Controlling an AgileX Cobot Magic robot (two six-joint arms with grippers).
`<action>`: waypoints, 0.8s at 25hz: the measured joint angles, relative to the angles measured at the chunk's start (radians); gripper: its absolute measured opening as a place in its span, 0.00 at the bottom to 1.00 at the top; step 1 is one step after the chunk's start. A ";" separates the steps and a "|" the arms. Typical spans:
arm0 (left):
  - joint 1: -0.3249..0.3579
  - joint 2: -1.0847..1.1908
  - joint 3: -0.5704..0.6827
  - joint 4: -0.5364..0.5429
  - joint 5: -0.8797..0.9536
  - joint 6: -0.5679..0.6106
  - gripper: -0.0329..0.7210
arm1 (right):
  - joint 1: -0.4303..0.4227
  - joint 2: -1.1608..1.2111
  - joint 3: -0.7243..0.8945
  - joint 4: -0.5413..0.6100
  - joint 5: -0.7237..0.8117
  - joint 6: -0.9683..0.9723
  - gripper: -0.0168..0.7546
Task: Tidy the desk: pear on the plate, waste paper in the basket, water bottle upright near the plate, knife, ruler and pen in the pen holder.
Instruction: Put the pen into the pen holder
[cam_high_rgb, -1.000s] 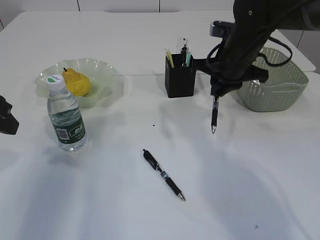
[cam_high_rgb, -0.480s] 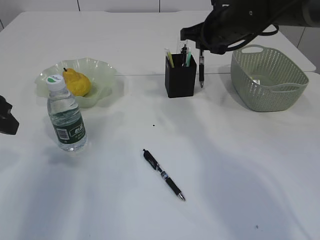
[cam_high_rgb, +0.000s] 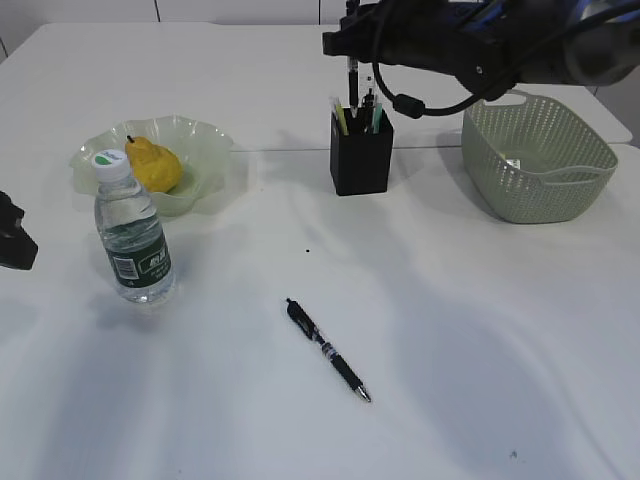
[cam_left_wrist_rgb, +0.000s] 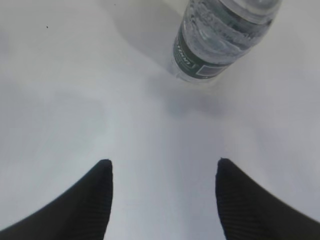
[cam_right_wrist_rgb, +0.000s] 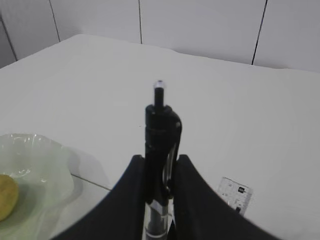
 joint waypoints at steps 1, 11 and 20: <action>0.000 0.000 0.000 0.000 0.000 0.000 0.65 | 0.000 0.014 -0.011 0.000 -0.003 -0.005 0.15; 0.000 0.000 0.000 0.000 -0.015 0.000 0.65 | -0.017 0.123 -0.123 -0.004 -0.050 -0.035 0.15; 0.000 0.000 0.000 0.000 -0.030 0.000 0.65 | -0.060 0.194 -0.140 -0.004 -0.090 -0.036 0.15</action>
